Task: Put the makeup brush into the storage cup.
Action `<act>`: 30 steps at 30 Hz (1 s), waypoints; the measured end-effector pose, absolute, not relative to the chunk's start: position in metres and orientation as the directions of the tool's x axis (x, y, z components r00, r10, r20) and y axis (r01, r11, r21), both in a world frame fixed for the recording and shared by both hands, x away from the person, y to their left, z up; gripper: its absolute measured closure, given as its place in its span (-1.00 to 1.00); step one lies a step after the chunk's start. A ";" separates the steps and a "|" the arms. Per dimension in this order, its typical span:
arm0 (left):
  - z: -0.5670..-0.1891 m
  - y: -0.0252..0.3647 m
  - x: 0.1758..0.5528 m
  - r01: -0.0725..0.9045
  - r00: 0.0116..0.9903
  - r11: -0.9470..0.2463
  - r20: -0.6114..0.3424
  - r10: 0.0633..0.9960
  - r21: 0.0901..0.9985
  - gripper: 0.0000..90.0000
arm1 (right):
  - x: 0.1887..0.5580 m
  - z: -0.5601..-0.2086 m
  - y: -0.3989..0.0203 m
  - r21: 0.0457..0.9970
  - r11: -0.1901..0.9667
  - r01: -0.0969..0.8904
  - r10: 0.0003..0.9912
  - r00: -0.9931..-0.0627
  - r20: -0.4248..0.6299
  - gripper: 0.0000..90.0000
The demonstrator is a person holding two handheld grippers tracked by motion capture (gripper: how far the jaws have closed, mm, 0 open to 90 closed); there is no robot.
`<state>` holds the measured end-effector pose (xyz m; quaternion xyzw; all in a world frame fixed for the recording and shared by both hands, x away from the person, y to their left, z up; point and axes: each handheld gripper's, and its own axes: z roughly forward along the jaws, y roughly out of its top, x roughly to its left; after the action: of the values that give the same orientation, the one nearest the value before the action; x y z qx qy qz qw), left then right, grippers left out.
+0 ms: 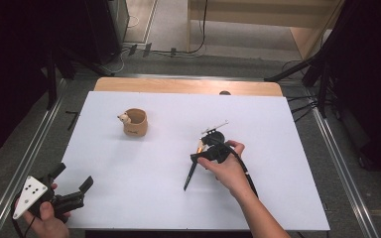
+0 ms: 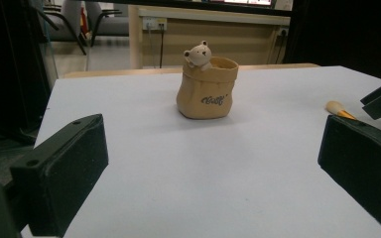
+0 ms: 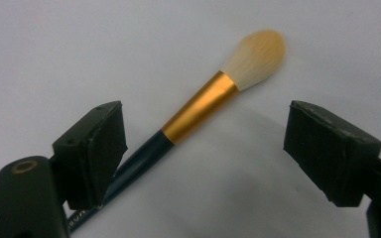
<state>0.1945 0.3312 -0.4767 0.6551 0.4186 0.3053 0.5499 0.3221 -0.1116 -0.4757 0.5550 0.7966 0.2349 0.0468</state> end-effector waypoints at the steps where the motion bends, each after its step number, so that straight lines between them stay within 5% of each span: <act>1: -0.477 0.331 0.195 0.213 0.463 -0.044 -0.061 0.884 0.976 -1.00 | 0.324 -0.477 -0.108 0.415 0.257 0.873 0.911 -0.363 0.198 -0.56; 16: -0.476 0.332 0.194 0.211 0.462 -0.038 -0.065 0.885 0.977 -1.00 | 0.335 -0.484 -0.091 0.311 0.222 0.924 0.952 -0.274 0.134 -0.25; 27: -0.477 0.329 0.194 0.214 0.468 -0.044 -0.062 0.881 0.976 -1.00 | 0.342 -0.480 -0.085 0.261 0.238 0.936 0.967 -0.254 0.029 0.42; 30: -0.477 0.329 0.194 0.215 0.468 -0.041 -0.066 0.881 0.976 -1.00 | 0.342 -0.479 -0.088 0.262 0.254 0.931 0.962 -0.271 0.032 0.77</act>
<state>0.1943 0.3293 -0.4772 0.6551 0.4184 0.3020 0.5520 0.3421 -0.0878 -0.4794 0.6000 0.7889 0.1148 0.0673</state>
